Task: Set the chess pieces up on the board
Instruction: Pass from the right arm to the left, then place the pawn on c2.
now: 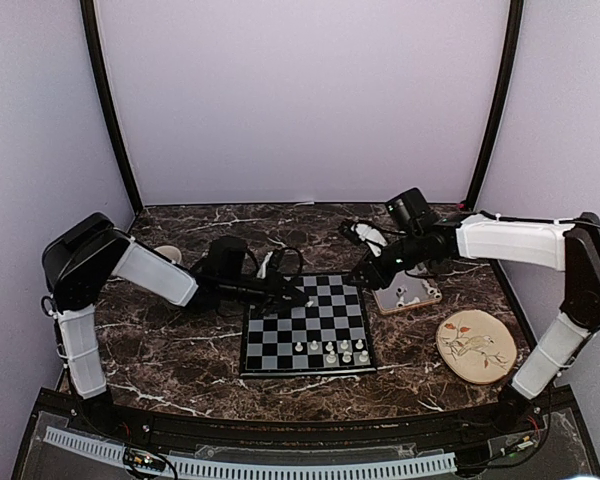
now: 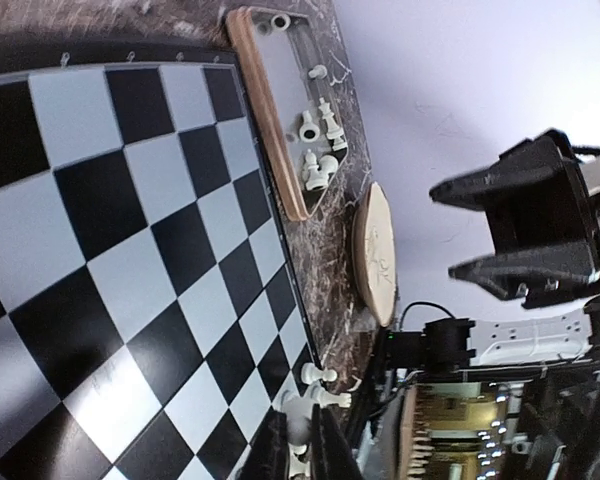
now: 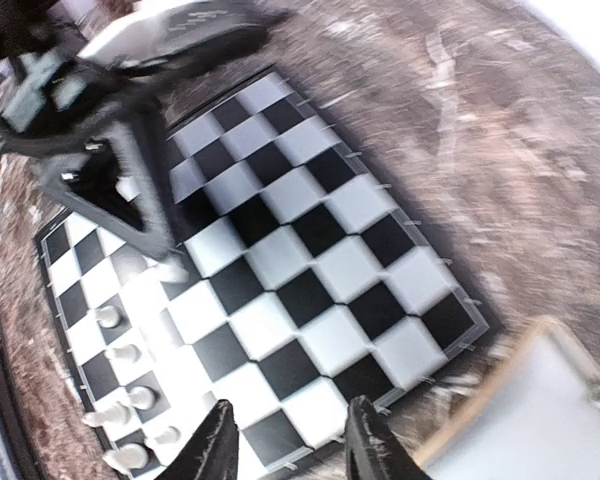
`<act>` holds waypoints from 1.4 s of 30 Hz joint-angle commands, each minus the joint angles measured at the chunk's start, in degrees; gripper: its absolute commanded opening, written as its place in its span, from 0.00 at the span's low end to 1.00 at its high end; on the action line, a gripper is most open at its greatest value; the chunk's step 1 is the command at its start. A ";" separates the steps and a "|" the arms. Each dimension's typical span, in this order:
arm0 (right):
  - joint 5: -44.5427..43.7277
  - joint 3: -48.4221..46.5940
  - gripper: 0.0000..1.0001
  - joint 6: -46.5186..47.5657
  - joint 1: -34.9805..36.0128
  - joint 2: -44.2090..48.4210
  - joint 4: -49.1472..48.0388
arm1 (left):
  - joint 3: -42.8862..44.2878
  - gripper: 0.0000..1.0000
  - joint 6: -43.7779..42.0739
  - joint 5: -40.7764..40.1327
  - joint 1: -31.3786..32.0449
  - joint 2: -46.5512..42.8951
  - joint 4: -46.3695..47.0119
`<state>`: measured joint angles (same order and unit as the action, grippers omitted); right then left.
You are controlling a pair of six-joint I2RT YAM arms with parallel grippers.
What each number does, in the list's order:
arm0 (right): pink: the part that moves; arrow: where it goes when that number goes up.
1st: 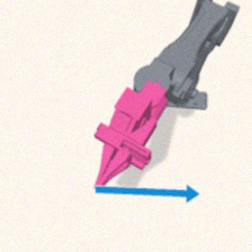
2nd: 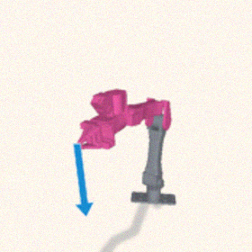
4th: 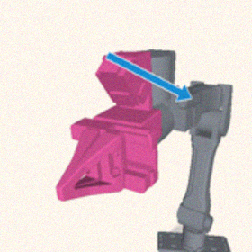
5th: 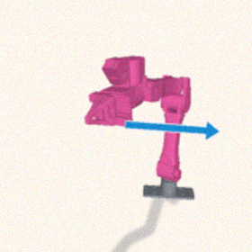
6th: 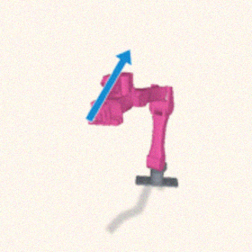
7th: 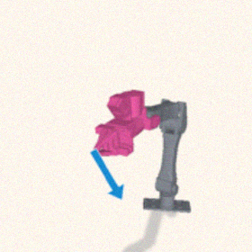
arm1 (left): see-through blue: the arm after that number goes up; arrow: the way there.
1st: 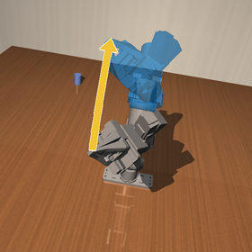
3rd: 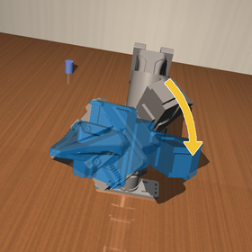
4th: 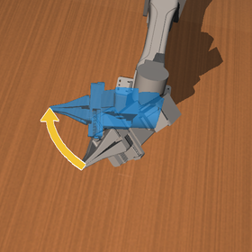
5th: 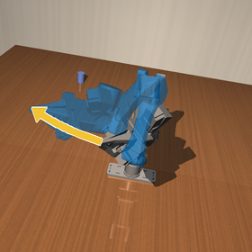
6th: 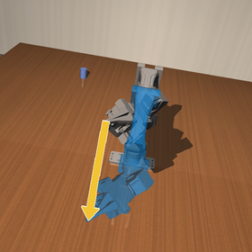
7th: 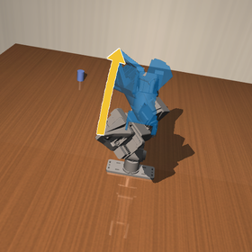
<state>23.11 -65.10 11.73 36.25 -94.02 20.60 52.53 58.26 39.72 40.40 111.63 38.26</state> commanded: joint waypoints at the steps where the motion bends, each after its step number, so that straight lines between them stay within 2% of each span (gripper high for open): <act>1: -3.58 5.93 0.39 0.67 -3.94 5.81 -5.57 | 5.12 0.04 -23.32 -8.45 0.73 -11.05 -24.32; 5: -4.65 6.38 0.39 1.57 -6.34 7.63 -5.85 | 7.71 0.05 -38.89 -21.96 3.63 -17.16 -42.72; 7: -4.64 6.93 0.40 1.74 -6.91 8.11 -6.52 | 7.94 0.05 -43.93 -28.47 5.61 -19.37 -49.07; 10: -4.48 6.92 0.40 2.05 -7.00 7.71 -6.80 | 6.87 0.05 -48.44 -33.32 8.69 -21.35 -53.11; 15: -4.00 6.22 0.40 2.25 -7.04 6.34 -6.35 | 4.21 0.07 -53.75 -34.56 12.74 -22.32 -53.31; 21: -4.20 6.56 0.40 2.61 -7.05 6.39 -6.28 | 4.63 0.08 -56.66 -35.26 14.46 -17.88 -53.36; 42: -4.40 6.32 0.40 3.48 -7.12 4.71 -6.02 | 5.61 0.11 -58.33 -34.06 17.12 -11.74 -51.15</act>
<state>18.52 -58.61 14.61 29.30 -88.38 16.23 57.71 0.62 5.10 57.04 99.00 -11.73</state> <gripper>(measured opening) 0.398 0.101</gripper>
